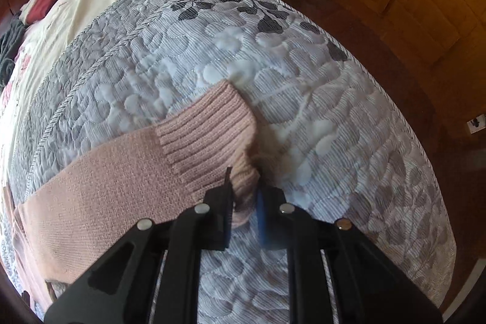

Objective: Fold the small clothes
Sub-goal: 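Lift the cuff with the right tool, fold the sleeve across the body, release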

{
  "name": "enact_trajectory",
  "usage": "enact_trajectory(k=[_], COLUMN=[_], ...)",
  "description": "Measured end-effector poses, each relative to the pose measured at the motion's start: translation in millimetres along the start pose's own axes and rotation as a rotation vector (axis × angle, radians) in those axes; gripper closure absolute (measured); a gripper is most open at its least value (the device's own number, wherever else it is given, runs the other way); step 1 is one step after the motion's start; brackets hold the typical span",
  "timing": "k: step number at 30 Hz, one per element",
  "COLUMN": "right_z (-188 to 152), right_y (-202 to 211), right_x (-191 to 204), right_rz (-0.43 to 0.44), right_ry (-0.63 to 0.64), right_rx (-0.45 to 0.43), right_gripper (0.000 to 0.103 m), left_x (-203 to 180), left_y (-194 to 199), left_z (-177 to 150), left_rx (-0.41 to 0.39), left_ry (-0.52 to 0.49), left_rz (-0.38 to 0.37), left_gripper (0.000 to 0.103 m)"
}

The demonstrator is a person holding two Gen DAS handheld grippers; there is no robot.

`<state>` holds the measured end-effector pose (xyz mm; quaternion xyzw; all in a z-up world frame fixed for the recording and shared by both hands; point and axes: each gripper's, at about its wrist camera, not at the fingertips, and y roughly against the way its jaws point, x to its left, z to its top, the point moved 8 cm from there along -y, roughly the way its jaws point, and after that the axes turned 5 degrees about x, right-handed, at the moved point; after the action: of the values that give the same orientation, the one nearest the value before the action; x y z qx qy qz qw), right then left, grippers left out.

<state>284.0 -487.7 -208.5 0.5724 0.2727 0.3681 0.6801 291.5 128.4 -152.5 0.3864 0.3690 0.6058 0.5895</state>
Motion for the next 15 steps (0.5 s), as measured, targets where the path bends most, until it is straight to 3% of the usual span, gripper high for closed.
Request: enact_trajectory(k=[5, 10, 15], right_z=[-1.5, -26.7, -59.0], right_y=[37.6, 73.8, 85.3], right_x=[31.5, 99.3, 184.0], right_rz=[0.049, 0.115, 0.210], right_ry=[0.046, 0.217, 0.365], right_rx=[-0.096, -0.150, -0.138], right_gripper=[0.091, 0.091, 0.091], left_x=[13.1, 24.9, 23.3], left_y=[3.5, 3.9, 3.8], left_z=[0.5, 3.2, 4.0], left_rx=[-0.007, -0.001, 0.009], left_ry=[0.008, 0.042, 0.037], left_rz=[0.003, -0.010, -0.030], left_gripper=[0.004, 0.004, 0.004])
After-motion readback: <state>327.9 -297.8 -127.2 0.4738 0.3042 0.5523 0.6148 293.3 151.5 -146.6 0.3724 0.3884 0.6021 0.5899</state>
